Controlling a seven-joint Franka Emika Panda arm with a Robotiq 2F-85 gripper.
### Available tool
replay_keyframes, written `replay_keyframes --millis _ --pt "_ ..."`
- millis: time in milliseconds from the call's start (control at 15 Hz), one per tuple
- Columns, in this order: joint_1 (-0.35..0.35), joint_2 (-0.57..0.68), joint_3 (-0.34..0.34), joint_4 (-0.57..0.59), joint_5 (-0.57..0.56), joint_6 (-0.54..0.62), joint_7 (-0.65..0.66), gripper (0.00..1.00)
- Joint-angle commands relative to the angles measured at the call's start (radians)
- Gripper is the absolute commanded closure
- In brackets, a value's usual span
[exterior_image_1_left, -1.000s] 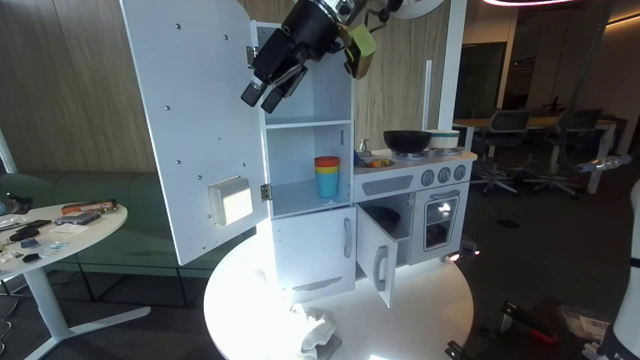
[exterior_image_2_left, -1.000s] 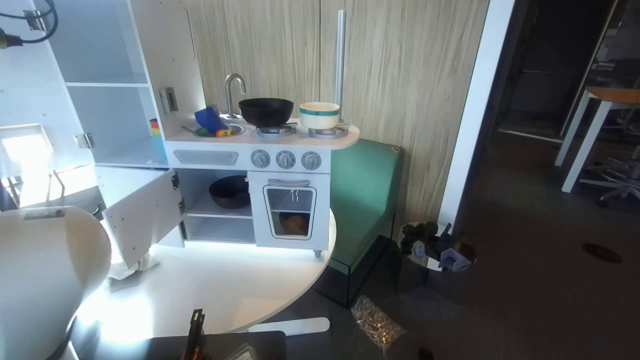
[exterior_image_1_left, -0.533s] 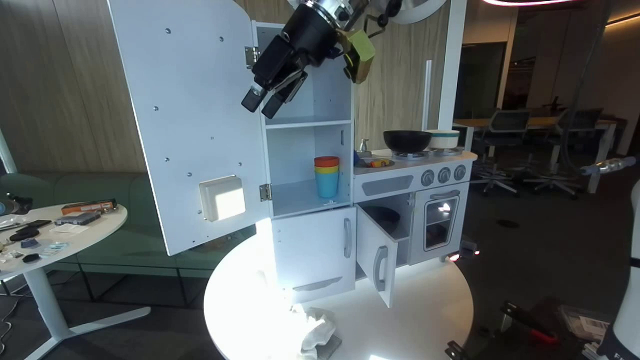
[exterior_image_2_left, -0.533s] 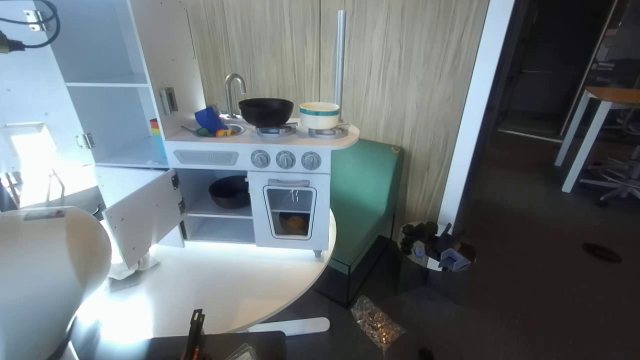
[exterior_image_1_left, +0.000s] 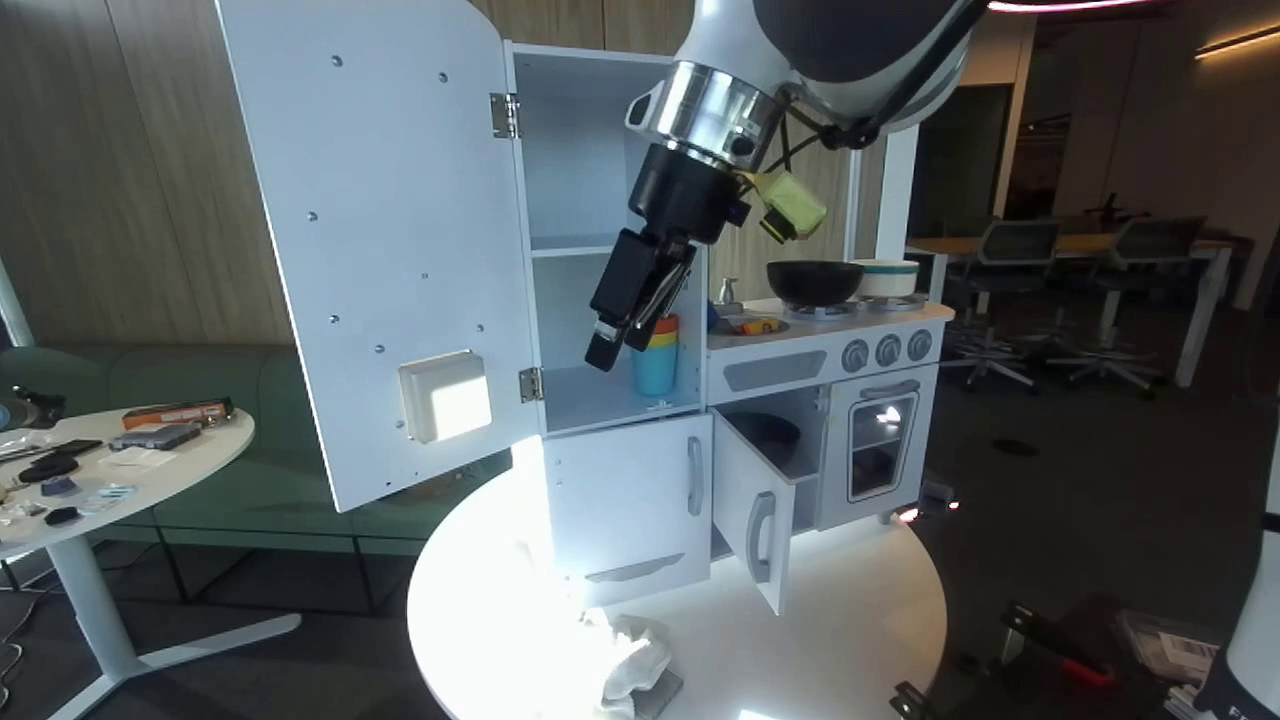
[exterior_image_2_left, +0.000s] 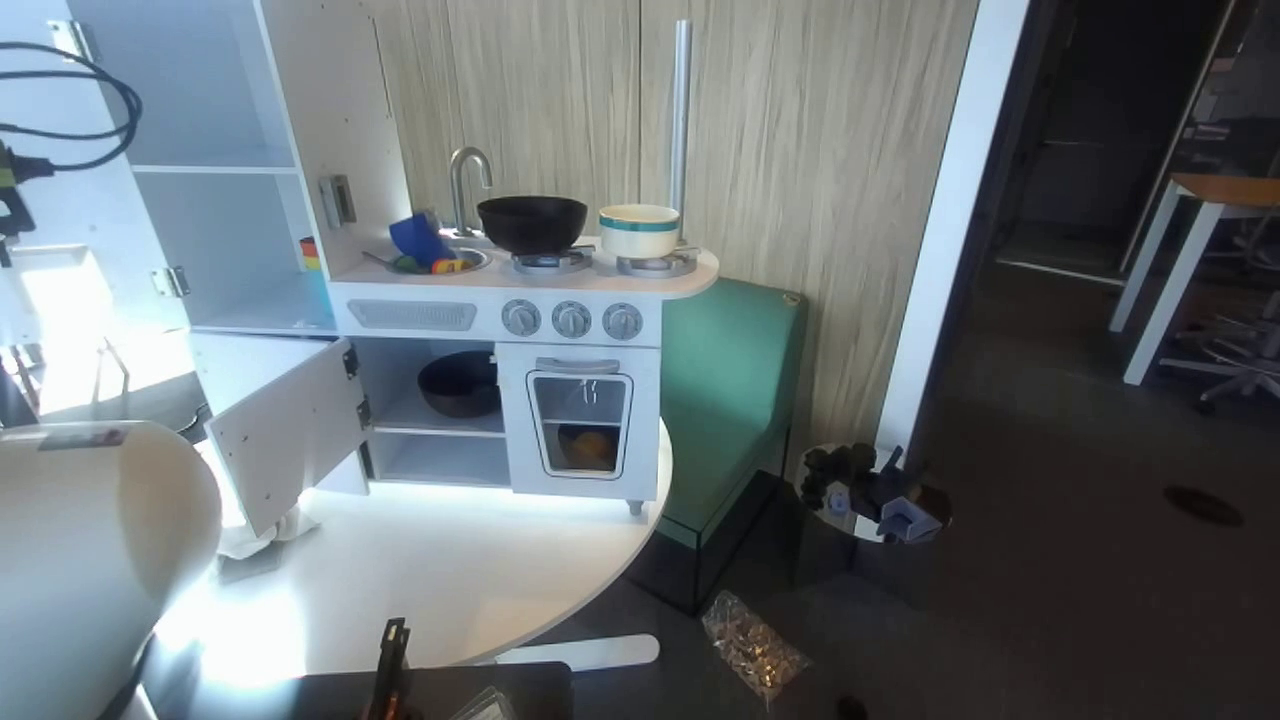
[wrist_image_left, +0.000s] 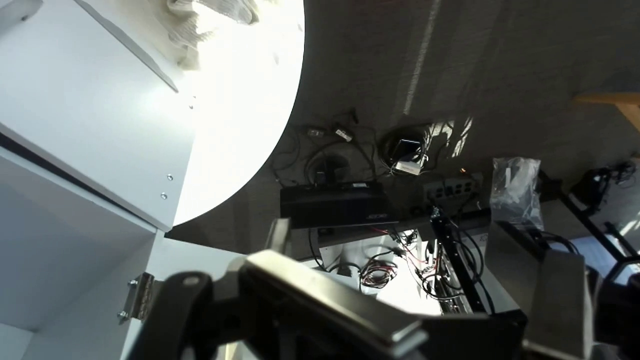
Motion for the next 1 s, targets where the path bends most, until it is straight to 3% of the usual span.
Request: replay_keyframes --millis 0,400,667,933 --pt "0.033 -0.120 0.008 -0.158 0.025 0.075 0.025 0.00" --pt "0.066 -0.132 -0.086 -0.307 0.023 0.260 -0.062 0.00" --pt "0.013 -0.096 -0.166 -0.311 -0.040 0.265 -0.110 0.00" --pt "0.036 -0.061 -0.261 -0.279 -0.046 0.232 -0.237 0.00"
